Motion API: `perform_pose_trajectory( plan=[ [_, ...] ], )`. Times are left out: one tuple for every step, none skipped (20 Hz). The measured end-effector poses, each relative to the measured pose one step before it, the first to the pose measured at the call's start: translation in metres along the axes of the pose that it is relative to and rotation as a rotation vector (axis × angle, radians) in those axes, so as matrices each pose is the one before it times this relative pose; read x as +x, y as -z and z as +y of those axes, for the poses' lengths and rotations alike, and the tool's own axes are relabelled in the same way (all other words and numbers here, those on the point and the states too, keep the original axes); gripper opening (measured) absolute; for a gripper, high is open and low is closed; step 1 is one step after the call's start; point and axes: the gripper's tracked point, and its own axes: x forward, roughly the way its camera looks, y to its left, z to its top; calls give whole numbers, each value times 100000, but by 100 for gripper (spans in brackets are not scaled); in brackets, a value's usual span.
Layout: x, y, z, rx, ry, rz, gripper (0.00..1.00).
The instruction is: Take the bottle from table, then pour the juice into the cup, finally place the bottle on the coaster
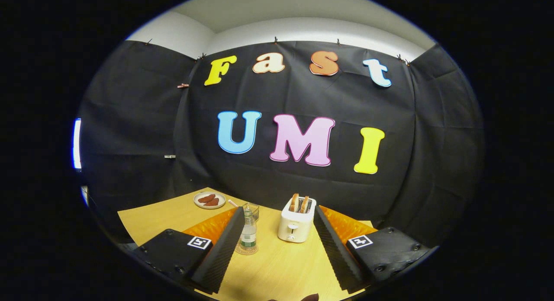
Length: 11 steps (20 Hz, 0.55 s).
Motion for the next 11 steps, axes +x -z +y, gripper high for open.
perform_pose_trajectory(
  plan=[
    [-611, -277, -92, 2105, -263, -448, 99],
    [-573, -172, -60, 1900, 116, -600, 99],
    [-432, -124, -314, 1112, 76, -798, 99],
    [-475, -252, -637, 79, 1028, -1587, 99],
    [-368, 143, -861, -1461, 1541, -300, 98],
    [-468, 597, -911, -1980, 1950, 902, 98],
    [-385, 434, -810, -1421, 1374, 907, 98],
    [-331, 13, -448, -150, 627, 657, 98],
    [-340, -169, -441, 846, 396, 213, 98],
    [-332, -161, -479, 803, 292, -144, 98],
    [-201, -270, -602, 316, 771, -748, 98]
  ],
)
